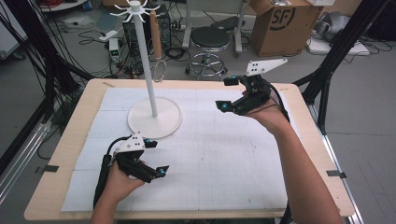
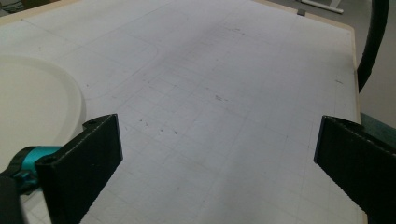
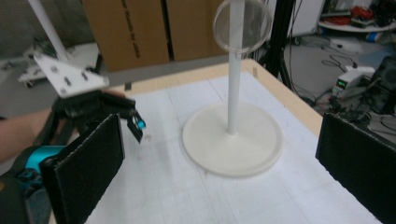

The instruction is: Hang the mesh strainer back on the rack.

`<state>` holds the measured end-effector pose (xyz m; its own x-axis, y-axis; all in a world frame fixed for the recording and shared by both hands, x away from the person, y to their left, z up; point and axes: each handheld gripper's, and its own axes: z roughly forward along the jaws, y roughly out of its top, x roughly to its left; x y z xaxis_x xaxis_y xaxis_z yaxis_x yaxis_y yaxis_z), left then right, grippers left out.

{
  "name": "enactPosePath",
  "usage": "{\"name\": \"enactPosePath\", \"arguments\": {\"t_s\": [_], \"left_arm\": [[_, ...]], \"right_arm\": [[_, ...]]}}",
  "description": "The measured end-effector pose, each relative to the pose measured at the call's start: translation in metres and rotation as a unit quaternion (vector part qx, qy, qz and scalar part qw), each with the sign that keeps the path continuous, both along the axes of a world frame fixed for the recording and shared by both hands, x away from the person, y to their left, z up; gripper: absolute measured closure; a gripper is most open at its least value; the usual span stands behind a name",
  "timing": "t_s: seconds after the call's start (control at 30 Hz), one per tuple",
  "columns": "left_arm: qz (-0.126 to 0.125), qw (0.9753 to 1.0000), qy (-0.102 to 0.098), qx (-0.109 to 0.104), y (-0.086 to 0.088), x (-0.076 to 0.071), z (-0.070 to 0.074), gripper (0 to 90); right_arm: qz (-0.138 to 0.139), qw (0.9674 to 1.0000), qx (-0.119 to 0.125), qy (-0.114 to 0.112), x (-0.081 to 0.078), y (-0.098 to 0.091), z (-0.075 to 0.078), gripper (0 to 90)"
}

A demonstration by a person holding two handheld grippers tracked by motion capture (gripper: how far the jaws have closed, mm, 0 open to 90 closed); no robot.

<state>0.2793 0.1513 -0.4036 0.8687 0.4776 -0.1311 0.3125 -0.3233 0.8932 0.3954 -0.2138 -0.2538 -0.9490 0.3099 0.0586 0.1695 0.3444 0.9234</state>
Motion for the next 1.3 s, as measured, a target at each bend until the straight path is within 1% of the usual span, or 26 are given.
{"name": "enactPosePath", "arguments": {"t_s": [0.07, 0.1, 0.2, 0.27, 0.33, 0.37, 0.4, 0.47, 0.53, 0.6, 0.63, 0.73, 0.77, 0.8, 0.93, 1.1, 1.17, 1.23, 1.27, 1.3], "left_arm": [[-0.001, 1.0000, -0.002, 0.002, 0.001, 0.000, 0.000, 1.6], [0.000, 1.0000, -0.001, -0.001, 0.001, 0.000, 0.000, 1.6], [-0.001, 1.0000, -0.002, -0.001, 0.002, 0.001, 0.001, 1.6], [0.001, 1.0000, -0.002, -0.004, 0.003, 0.001, 0.001, 1.6], [0.000, 1.0000, -0.004, -0.003, 0.003, 0.001, 0.002, 1.6], [0.002, 1.0000, -0.005, -0.002, 0.003, 0.002, 0.003, 1.6], [0.002, 1.0000, -0.004, -0.006, 0.003, 0.002, 0.004, 1.6], [0.004, 0.9999, -0.007, -0.006, 0.003, 0.002, 0.006, 1.6], [0.003, 0.9999, -0.008, -0.010, 0.003, 0.003, 0.008, 1.6], [0.002, 0.9999, -0.009, -0.011, 0.004, 0.004, 0.008, 1.6], [0.004, 0.9999, -0.008, -0.011, 0.003, 0.004, 0.008, 1.6], [0.004, 0.9999, -0.010, -0.010, 0.005, 0.005, 0.008, 1.6], [0.004, 0.9999, -0.009, -0.012, 0.005, 0.005, 0.008, 1.6], [0.006, 0.9999, -0.009, -0.013, 0.005, 0.005, 0.008, 1.6], [0.003, 0.9999, -0.011, -0.011, 0.007, 0.004, 0.008, 1.6], [0.003, 0.9999, -0.007, -0.011, 0.010, 0.002, 0.005, 1.6], [0.004, 0.9998, -0.007, -0.016, 0.011, 0.001, 0.005, 1.6], [0.004, 0.9998, -0.009, -0.015, 0.012, 0.001, 0.005, 1.6], [0.002, 0.9998, -0.009, -0.017, 0.012, 0.001, 0.006, 1.6], [0.004, 0.9998, -0.009, -0.019, 0.012, 0.000, 0.006, 1.6]], "right_arm": [[0.003, 1.0000, -0.003, 0.000, -0.003, -0.001, -0.005, 0.3], [0.004, 1.0000, -0.005, 0.001, -0.006, -0.002, -0.007, 0.3], [0.003, 0.9998, -0.017, 0.005, -0.010, -0.004, -0.014, 0.3], [0.003, 0.9998, -0.018, 0.004, -0.013, -0.008, -0.020, 0.3], [0.000, 0.9998, -0.019, 0.008, -0.014, -0.011, -0.025, 0.3], [-0.003, 0.9996, -0.024, 0.012, -0.015, -0.013, -0.028, 0.3], [-0.007, 0.9996, -0.025, 0.011, -0.016, -0.015, -0.031, 0.3], [-0.010, 0.9995, -0.024, 0.015, -0.018, -0.020, -0.035, 0.3], [-0.014, 0.9995, -0.023, 0.013, -0.021, -0.023, -0.042, 0.3], [-0.018, 0.9992, -0.031, 0.016, -0.024, -0.027, -0.049, 0.4], [-0.019, 0.9990, -0.033, 0.023, -0.026, -0.029, -0.052, 0.4], [-0.022, 0.9989, -0.035, 0.023, -0.031, -0.036, -0.060, 0.4], [-0.025, 0.9989, -0.035, 0.018, -0.033, -0.038, -0.062, 0.4], [-0.028, 0.9989, -0.033, 0.019, -0.035, -0.041, -0.065, 0.4], [-0.036, 0.9985, -0.027, 0.031, -0.042, -0.052, -0.079, 0.4], [-0.051, 0.9974, -0.024, 0.046, -0.050, -0.064, -0.096, 0.4], [-0.054, 0.9970, -0.025, 0.049, -0.052, -0.067, -0.101, 0.4], [-0.058, 0.9963, -0.027, 0.057, -0.055, -0.069, -0.105, 0.4], [-0.058, 0.9965, -0.029, 0.052, -0.056, -0.069, -0.107, 0.4], [-0.057, 0.9965, -0.027, 0.056, -0.058, -0.069, -0.109, 0.4]]}}
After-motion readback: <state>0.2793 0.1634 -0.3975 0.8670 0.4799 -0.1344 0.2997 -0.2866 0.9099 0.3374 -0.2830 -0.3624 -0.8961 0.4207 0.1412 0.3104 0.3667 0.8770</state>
